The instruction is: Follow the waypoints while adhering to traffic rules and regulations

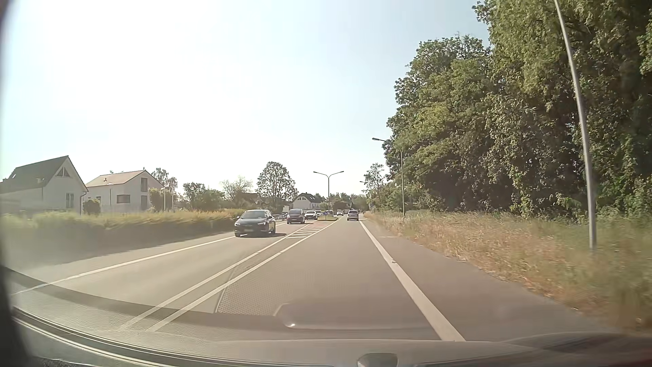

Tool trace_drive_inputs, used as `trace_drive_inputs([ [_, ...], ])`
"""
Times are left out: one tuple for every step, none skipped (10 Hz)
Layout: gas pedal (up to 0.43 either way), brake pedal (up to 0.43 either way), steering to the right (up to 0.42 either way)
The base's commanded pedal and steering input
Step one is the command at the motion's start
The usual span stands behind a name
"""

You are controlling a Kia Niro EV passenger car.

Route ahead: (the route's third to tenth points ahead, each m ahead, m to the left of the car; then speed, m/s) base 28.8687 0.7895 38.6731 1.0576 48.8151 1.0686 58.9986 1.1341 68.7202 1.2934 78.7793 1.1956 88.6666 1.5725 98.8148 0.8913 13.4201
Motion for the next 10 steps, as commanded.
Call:
trace_drive_inputs([
  [0.0, 0.024, 0.002],
  [0.0, 0.03, 0.002],
  [0.0, 0.03, 0.002],
  [0.0, 0.03, 0.002],
  [0.0, 0.03, 0.002],
  [0.0, 0.03, 0.002],
  [0.0, 0.03, 0.002],
  [0.0, 0.03, 0.002],
  [0.0, 0.03, 0.002],
  [0.0, 0.03, 0.002],
])
